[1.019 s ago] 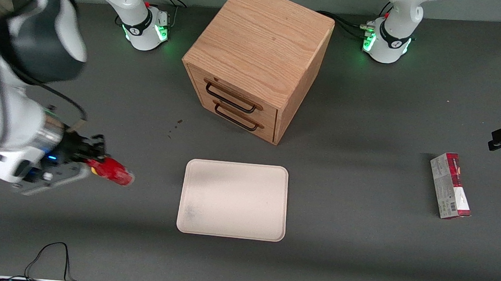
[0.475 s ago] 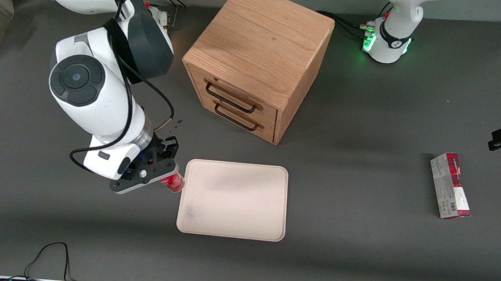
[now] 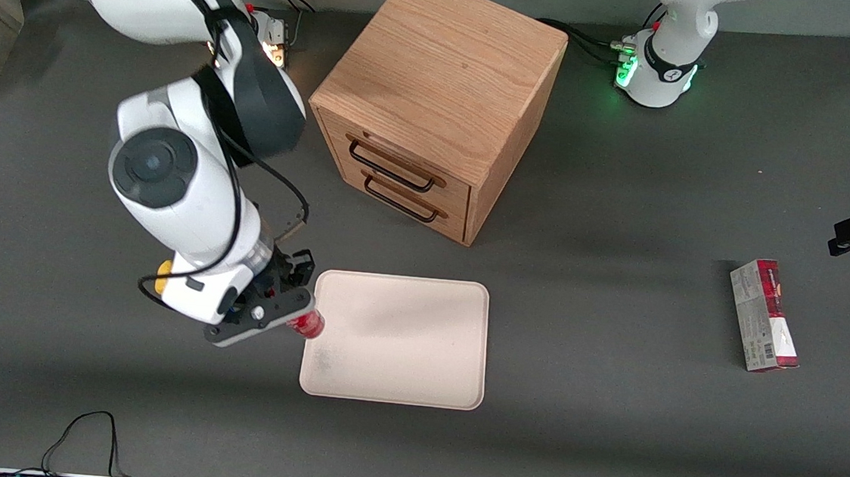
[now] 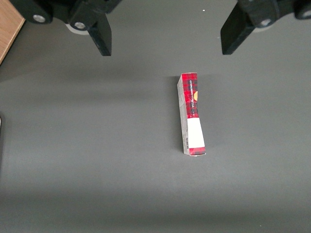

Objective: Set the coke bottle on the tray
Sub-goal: 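Carry the bottle over the cream tray and lower it onto it, then open the right gripper to release the bottle on the tray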

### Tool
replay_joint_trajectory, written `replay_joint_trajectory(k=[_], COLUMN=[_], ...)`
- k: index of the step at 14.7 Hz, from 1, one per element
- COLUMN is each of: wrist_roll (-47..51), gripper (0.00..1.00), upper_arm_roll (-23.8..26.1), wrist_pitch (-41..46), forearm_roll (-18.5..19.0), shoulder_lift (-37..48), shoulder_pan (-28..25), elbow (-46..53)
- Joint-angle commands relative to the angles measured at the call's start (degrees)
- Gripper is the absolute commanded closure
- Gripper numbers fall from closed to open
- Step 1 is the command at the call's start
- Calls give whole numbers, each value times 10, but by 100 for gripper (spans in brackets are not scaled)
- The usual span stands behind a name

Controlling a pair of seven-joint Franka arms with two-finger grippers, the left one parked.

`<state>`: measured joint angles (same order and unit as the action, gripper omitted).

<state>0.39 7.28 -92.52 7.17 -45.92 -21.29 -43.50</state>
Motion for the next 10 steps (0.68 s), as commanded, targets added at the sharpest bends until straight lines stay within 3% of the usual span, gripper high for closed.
replay_joint_trajectory(k=[1, 10], wrist_roll=[6, 3], gripper=[100, 100], upper_arm_roll=[9, 3], wrist_pitch=[-36, -112], forearm_roll=[8, 10], shoulder_lift=[-56, -111], shoulder_pan=[3, 8], elbow=[25, -6])
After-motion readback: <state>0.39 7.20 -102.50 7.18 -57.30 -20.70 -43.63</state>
